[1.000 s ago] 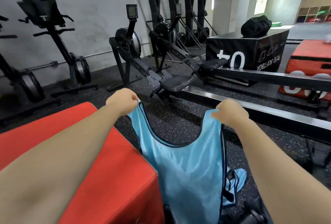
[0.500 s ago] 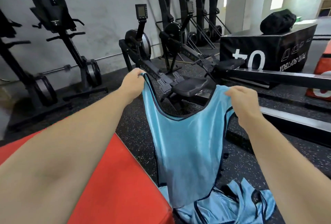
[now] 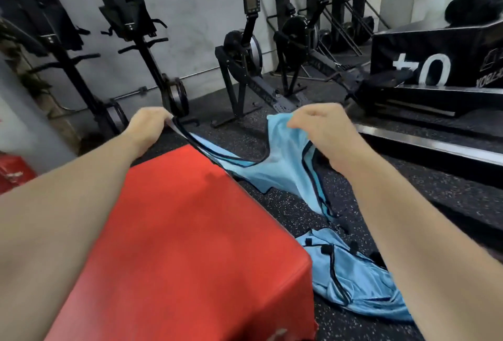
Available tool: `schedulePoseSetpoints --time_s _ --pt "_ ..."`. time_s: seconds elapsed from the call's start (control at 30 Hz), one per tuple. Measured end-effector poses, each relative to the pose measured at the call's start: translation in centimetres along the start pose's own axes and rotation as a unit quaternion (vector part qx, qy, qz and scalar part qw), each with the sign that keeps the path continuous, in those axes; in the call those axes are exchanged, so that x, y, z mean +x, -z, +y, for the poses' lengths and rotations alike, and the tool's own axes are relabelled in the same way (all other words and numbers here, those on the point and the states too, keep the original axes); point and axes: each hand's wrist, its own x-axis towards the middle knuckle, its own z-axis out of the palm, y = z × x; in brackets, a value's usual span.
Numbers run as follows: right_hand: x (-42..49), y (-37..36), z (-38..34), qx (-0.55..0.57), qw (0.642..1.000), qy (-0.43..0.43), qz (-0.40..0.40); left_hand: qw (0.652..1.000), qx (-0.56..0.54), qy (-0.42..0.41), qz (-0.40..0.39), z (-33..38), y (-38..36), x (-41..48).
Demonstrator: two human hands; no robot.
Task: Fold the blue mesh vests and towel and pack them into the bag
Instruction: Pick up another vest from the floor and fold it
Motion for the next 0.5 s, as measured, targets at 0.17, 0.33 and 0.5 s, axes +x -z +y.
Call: schedulePoseSetpoints --time_s 0.17,0.33,0.5 --pt "-3.4 -5.6 3.2 0.017 0.992 -0.114 -0.057 0.995 -0.001 0.059 -0.084 -8.5 -0.2 -2.5" --pt "-3.8 -9.1 3.2 0.026 0.992 -0.113 -0.039 0.994 0.001 0.046 -0.094 -11.7 1.0 -2.0" --pt "-5.9 -15.5 0.1 -0.321 0.926 0.188 0.057 0.983 0.151 -0.004 -0.100 -14.1 5.1 -0.7"
